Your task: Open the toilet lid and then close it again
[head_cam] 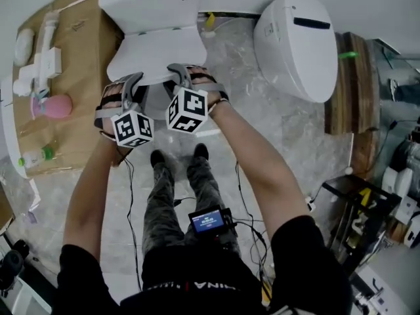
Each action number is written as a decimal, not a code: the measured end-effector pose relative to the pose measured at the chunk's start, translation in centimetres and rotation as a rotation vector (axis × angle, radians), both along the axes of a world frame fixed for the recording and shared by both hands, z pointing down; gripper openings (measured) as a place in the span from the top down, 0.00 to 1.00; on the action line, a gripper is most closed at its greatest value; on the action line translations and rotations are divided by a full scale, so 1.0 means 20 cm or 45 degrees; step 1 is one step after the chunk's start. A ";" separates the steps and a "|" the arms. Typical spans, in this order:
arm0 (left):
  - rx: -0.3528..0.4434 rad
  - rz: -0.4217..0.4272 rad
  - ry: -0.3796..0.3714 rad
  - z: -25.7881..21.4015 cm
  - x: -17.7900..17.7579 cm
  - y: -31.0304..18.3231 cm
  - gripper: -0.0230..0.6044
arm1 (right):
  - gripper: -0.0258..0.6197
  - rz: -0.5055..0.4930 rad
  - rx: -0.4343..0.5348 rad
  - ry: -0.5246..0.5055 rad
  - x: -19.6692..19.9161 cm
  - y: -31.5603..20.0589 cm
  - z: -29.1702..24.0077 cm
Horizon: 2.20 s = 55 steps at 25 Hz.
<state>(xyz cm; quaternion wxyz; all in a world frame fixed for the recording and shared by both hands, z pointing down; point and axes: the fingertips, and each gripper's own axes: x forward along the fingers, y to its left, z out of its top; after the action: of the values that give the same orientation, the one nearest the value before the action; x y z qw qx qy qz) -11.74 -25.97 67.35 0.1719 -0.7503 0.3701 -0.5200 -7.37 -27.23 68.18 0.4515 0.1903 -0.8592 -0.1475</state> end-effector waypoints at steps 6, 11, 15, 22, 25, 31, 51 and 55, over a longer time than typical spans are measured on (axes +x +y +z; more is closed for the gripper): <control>-0.033 -0.035 -0.004 -0.10 -0.03 -0.14 0.76 | 0.72 0.038 -0.035 -0.015 -0.03 -0.13 -0.10; -0.078 -0.060 -0.022 -0.13 -0.03 -0.20 0.77 | 0.72 0.023 -0.053 -0.036 -0.03 -0.18 -0.13; -0.116 -0.111 -0.032 -0.15 -0.04 -0.24 0.76 | 0.72 -0.010 -0.085 -0.044 -0.03 -0.23 -0.16; -0.181 -0.146 -0.009 -0.23 -0.07 -0.39 0.76 | 0.72 -0.013 -0.152 -0.085 -0.07 -0.36 -0.26; -0.169 -0.110 0.003 -0.27 -0.08 -0.48 0.75 | 0.72 -0.014 -0.175 -0.084 -0.09 -0.46 -0.29; -0.191 0.010 0.056 -0.36 -0.12 -0.68 0.75 | 0.72 -0.006 -0.312 -0.071 -0.14 -0.66 -0.37; -0.410 0.069 0.237 -0.45 -0.21 -1.26 0.73 | 0.75 -0.043 -0.581 -0.034 -0.26 -1.21 -0.46; -0.481 0.051 0.246 -0.44 -0.23 -1.34 0.73 | 0.76 -0.085 -0.633 -0.027 -0.28 -1.29 -0.45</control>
<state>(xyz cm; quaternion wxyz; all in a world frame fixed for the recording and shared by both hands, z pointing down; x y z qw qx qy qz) -16.38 -52.75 58.56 0.0022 -0.8227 0.2659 -0.5024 -12.99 -52.96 59.11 0.4704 0.0464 -0.8795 0.0558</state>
